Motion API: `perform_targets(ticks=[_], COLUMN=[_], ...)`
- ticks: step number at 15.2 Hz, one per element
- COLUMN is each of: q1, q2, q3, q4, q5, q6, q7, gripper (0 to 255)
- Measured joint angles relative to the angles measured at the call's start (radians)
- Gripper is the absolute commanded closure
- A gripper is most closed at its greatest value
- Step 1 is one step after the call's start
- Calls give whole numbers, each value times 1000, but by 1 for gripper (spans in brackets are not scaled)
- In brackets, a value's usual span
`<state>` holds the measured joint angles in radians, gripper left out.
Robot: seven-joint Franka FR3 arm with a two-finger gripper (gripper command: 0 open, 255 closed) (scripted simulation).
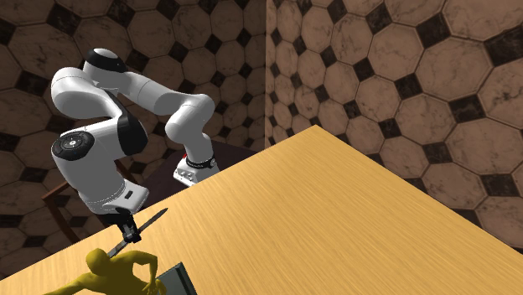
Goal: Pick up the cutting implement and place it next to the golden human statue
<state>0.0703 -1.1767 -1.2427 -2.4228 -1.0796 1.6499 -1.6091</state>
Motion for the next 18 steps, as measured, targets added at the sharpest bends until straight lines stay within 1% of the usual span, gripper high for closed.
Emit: perform_targets(ticks=[5, 11, 12, 18], q1=[4, 6, 6, 6], q2=[-5, -6, -6, -6], q3=[-59, -71, -71, -71], q4=[-25, -30, -30, -30], q5=[-48, -58, -58, -59], q6=[41, 49, 49, 49], q7=[10, 13, 13, 13], gripper=[255, 255, 0, 0])
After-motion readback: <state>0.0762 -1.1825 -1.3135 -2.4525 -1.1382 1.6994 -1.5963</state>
